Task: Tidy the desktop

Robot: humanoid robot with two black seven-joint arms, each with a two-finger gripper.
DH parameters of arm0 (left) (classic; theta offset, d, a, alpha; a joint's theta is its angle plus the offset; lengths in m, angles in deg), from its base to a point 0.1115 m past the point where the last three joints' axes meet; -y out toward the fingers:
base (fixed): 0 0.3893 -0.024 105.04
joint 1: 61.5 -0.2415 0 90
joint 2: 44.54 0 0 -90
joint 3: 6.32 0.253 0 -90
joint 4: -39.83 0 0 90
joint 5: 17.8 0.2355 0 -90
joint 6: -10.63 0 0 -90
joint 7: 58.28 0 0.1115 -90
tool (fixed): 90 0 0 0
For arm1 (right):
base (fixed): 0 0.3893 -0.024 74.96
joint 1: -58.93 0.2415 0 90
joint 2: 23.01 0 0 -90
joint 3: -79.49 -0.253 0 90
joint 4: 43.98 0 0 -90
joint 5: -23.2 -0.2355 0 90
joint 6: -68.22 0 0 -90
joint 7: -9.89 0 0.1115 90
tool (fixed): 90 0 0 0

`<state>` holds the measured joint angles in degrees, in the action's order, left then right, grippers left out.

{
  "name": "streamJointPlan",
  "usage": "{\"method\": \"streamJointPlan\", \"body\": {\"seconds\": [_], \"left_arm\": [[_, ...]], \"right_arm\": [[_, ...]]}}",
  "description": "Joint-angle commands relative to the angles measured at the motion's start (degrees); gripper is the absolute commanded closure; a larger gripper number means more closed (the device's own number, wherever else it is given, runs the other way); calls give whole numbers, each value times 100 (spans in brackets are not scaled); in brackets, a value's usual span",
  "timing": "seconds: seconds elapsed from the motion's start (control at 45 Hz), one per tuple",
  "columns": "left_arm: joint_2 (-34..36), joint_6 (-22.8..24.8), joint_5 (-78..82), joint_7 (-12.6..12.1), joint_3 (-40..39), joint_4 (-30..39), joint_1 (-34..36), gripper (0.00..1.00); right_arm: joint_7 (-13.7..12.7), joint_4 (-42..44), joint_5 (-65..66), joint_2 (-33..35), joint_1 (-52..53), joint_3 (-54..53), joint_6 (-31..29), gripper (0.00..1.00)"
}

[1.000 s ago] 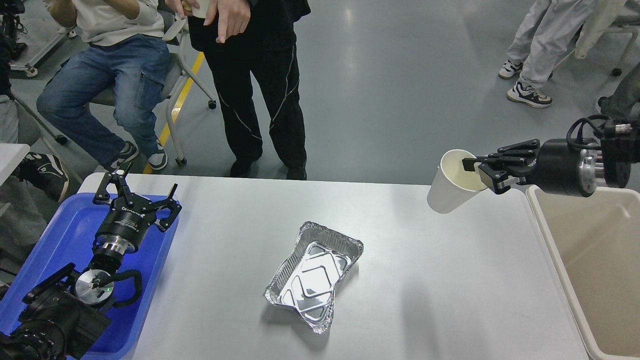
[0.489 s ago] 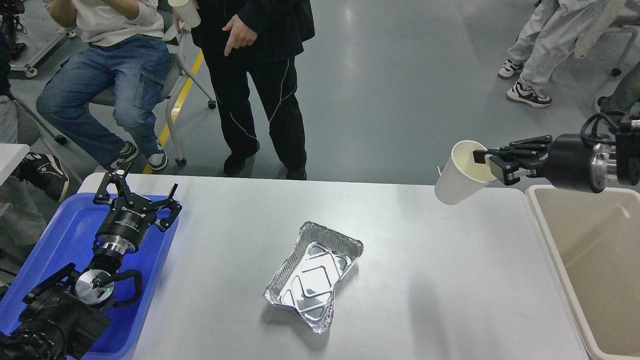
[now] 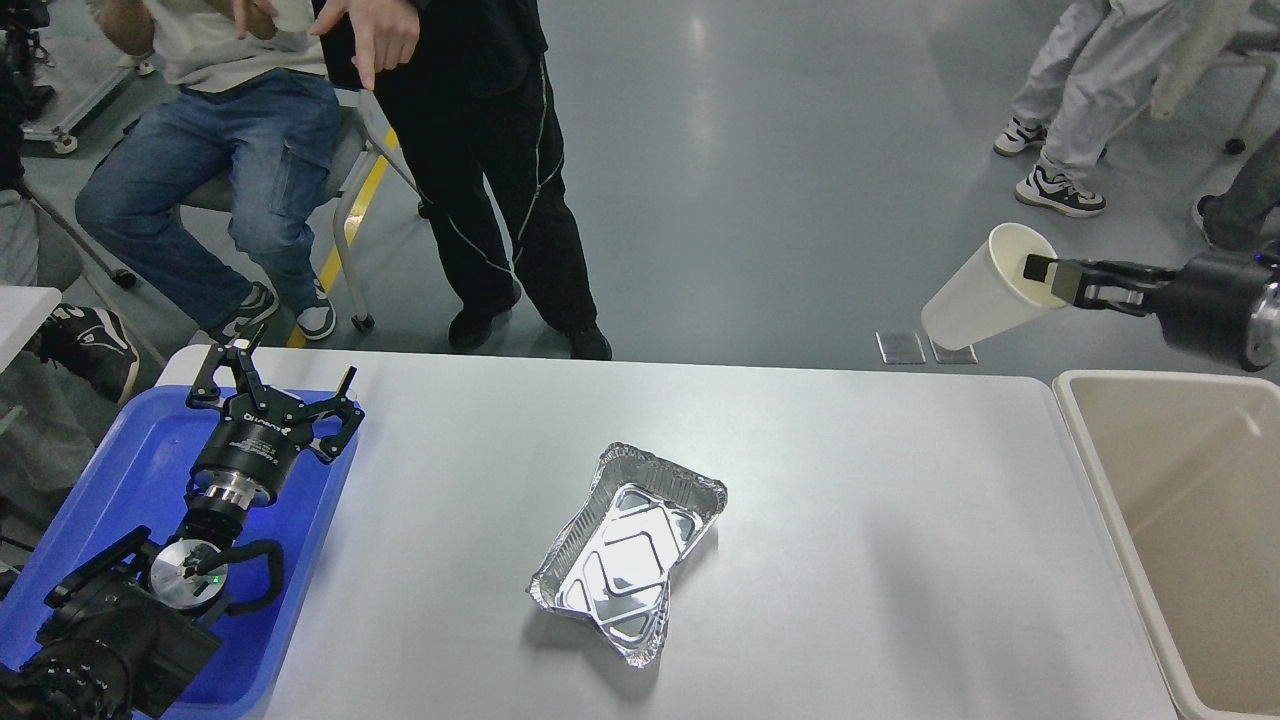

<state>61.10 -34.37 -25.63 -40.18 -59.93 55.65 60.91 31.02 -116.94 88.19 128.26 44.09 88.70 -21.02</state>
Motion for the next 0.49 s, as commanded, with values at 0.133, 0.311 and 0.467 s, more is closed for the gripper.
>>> {"method": "streamJointPlan", "body": {"seconds": [0.133,0.311,0.467], "left_arm": [[-8,0,0,0,0,0,-7,0],[0,0,0,0,0,0,-7,0],[0,0,0,0,0,0,-7,0]], "right_arm": [[84,1143,-1998,-10,-1081,-691,126,100],[84,1863,-2859,-124,-1635,-1026,143,100],[84,2145,-3501,-220,-2057,-1140,143,100]]}}
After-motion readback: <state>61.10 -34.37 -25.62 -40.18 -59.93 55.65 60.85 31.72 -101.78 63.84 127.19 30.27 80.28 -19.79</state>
